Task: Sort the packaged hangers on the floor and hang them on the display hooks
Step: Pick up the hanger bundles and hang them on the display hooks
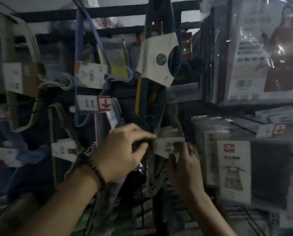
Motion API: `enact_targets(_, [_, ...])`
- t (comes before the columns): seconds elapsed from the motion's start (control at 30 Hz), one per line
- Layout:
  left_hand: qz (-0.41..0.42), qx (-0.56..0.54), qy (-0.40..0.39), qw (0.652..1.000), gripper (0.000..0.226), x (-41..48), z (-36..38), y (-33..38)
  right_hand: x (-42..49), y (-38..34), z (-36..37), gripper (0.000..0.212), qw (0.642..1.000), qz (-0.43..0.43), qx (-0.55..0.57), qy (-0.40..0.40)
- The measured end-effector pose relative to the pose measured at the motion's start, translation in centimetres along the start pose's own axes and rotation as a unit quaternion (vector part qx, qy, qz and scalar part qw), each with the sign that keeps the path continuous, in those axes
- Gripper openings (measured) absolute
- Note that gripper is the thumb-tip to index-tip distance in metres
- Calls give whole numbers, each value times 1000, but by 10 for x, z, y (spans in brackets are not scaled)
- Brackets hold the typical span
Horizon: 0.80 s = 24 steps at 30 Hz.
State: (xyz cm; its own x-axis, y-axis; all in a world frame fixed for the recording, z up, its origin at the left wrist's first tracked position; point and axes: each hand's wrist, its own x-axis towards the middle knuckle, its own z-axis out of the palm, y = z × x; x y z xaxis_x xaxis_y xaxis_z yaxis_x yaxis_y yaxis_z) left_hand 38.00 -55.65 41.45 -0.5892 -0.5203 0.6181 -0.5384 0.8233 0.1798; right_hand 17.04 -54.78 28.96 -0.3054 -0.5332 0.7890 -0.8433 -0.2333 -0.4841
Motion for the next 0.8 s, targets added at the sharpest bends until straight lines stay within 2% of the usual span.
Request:
enact_targets(0.1, [-91, 16, 1, 996, 19, -79, 5, -21, -51, -32, 3, 5, 996, -14, 53, -74])
enact_targets(0.17, [-165, 29, -10, 986, 17, -149, 8, -35, -90, -59, 19, 6, 984, -14, 72, -163])
enact_targets(0.23, [-268, 58, -44, 961, 21, -231, 11, -43, -134, -91, 44, 7, 953, -51, 74, -289])
enact_targets(0.3, [-393, 65, -94, 912, 25, -324, 16, -41, -186, -129, 70, 6, 890, -103, 91, -434])
enact_targets(0.37, [-508, 27, -128, 852, 17, -422, 22, -27, -244, -169, 89, 12, 803, -148, 114, -566])
enact_targets(0.43, [-594, -14, -134, 793, 18, -518, 25, -3, -307, -205, 100, 22, 727, -186, 117, -651])
enact_targets(0.5, [-660, -61, -136, 737, 20, -599, 21, 29, -369, -236, 104, 30, 666, -209, 118, -706])
enact_targets(0.57, [-714, -95, -130, 681, 27, -662, 8, 66, -429, -261, 102, 27, 614, -224, 122, -747])
enact_targets(0.7, [-802, -91, -101, 582, 29, -763, -11, 127, -522, -302, 84, 26, 529, -246, 105, -805])
enact_targets(0.8, [-835, -92, -105, 532, 34, -820, -13, 167, -580, -327, 76, 19, 473, -242, 96, -842])
